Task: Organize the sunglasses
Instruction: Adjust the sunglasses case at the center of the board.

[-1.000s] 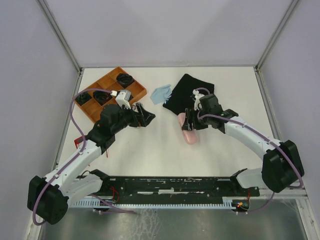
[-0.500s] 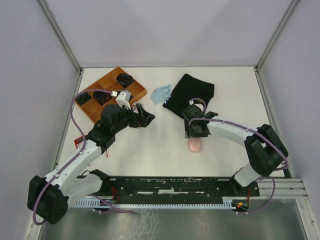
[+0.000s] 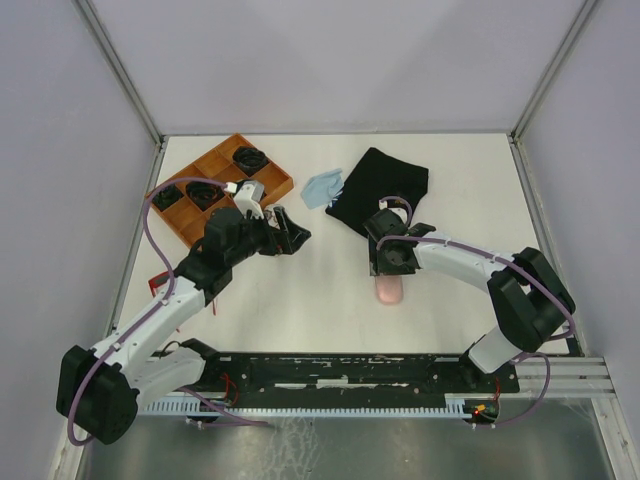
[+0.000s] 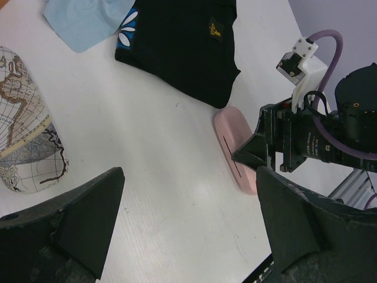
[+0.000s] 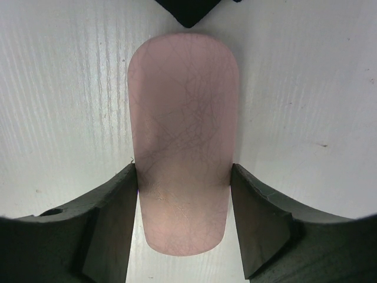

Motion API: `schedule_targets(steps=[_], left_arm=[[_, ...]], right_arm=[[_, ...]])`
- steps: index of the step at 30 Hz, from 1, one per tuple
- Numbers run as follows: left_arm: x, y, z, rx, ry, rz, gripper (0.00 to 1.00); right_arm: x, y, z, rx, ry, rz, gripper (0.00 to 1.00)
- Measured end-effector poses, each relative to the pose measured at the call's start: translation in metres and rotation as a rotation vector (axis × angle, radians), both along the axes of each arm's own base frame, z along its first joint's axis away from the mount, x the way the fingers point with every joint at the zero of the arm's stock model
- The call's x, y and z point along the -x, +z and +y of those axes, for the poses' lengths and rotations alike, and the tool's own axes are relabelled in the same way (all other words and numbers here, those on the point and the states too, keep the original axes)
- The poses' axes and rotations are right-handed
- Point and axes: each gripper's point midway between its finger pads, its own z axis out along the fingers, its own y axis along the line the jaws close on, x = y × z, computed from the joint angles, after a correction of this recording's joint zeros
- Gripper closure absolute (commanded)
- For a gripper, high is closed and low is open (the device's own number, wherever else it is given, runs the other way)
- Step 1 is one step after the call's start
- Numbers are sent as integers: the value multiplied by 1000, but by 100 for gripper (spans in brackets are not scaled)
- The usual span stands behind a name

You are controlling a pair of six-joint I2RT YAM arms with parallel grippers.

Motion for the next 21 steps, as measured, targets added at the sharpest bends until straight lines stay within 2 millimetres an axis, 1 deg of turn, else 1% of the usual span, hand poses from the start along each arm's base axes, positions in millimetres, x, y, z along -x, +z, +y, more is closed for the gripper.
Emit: schedule_targets(steps=[3, 9, 21], left_arm=[[0, 1, 0, 1, 0, -1, 1], [-1, 0, 0, 0, 0, 0, 1], [-2, 0, -1, -2, 0, 3, 1]], right_arm=[[0, 0, 0, 0, 4, 0, 33], [1, 0, 1, -4, 18, 7, 28], [1, 2, 4, -16, 42, 18, 21]])
